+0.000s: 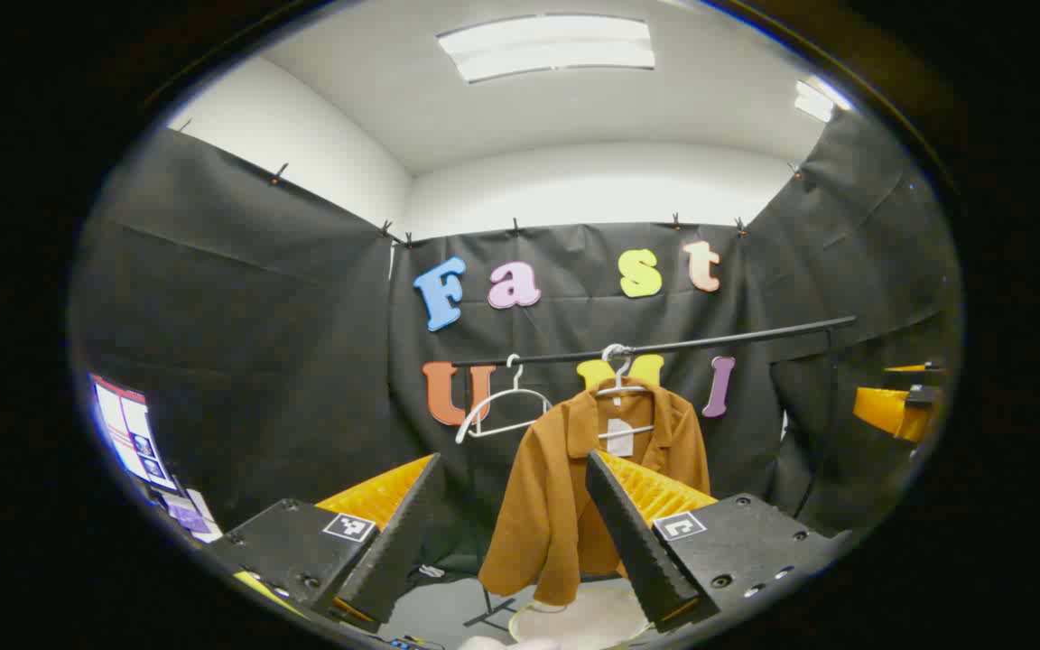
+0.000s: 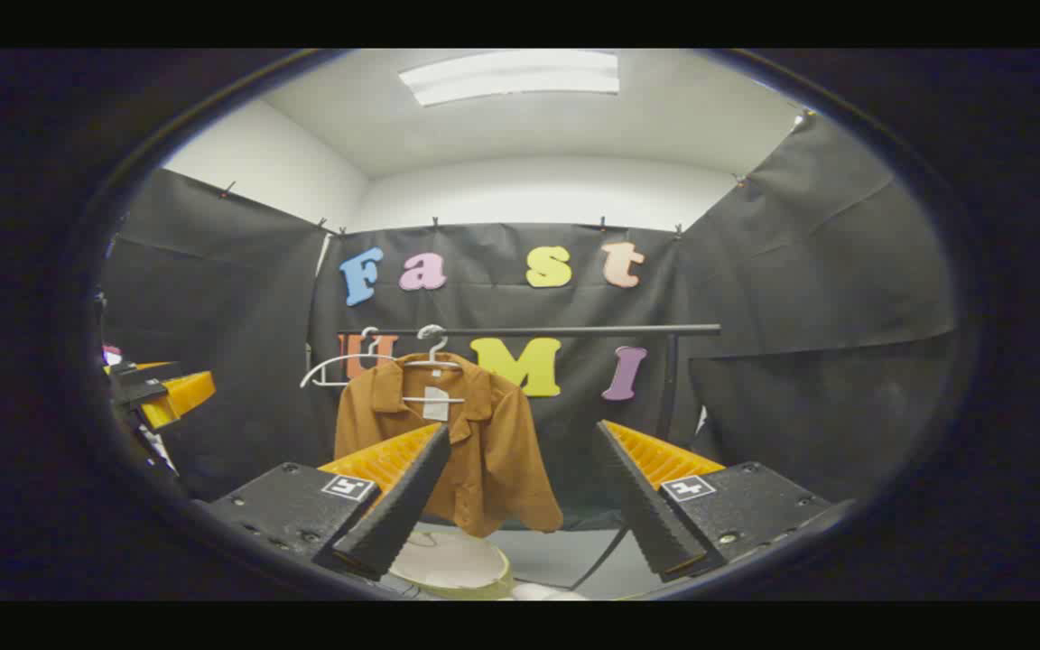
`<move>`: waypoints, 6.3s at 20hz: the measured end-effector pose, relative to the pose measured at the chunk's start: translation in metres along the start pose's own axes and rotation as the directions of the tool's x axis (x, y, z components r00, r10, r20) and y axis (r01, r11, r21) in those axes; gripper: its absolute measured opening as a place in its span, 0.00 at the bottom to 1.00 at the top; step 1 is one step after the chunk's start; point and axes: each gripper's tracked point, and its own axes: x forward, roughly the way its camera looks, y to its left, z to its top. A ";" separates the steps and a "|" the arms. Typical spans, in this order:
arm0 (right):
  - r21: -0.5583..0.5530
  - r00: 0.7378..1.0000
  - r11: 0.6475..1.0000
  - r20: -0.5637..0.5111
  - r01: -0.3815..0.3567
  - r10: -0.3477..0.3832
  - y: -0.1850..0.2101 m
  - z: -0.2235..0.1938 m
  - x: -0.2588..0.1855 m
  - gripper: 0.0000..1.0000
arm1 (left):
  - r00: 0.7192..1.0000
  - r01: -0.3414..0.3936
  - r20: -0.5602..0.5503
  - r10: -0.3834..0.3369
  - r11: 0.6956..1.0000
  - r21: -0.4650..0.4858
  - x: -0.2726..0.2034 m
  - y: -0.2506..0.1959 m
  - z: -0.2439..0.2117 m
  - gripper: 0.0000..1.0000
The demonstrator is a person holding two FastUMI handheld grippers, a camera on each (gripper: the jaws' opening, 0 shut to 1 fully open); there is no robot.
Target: Grasp the clothes on the hanger with both hands and then place them into the laundry hamper below.
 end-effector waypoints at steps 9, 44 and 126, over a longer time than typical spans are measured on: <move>-0.006 1.000 1.000 -0.008 -0.024 0.024 0.003 -0.003 0.011 1.00 | 0.999 0.014 0.028 -0.015 1.000 0.013 0.010 -0.008 0.010 1.00; 0.028 0.916 0.925 -0.126 -0.379 0.380 0.048 -0.107 0.320 1.00 | 0.997 0.053 -0.058 -0.058 0.995 -0.084 0.259 -0.117 -0.112 1.00; 0.590 0.705 0.444 0.332 -0.674 0.627 -0.018 0.023 0.512 0.03 | 0.996 -0.065 -0.067 0.062 0.997 -0.041 0.397 0.029 -0.022 0.00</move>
